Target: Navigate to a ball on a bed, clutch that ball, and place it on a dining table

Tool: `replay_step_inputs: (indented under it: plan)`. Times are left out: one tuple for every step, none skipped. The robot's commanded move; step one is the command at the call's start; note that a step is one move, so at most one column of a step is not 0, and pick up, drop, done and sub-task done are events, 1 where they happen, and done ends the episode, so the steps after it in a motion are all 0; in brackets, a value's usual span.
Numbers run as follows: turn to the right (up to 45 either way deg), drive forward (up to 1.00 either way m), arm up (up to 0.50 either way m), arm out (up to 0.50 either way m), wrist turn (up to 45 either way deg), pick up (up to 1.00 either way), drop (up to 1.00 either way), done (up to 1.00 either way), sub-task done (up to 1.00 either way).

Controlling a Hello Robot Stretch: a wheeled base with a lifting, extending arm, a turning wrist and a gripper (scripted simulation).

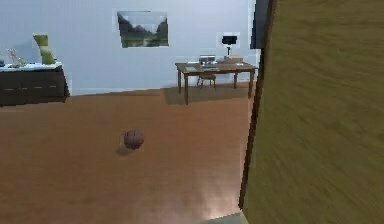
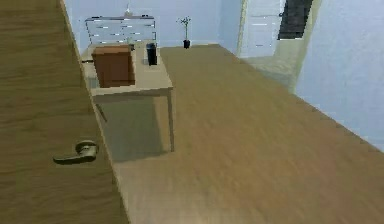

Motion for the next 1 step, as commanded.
replay_step_inputs:
  plan:
    - [0.0,0.55,0.0,0.0,0.0,0.0,0.0,0.0,0.0]
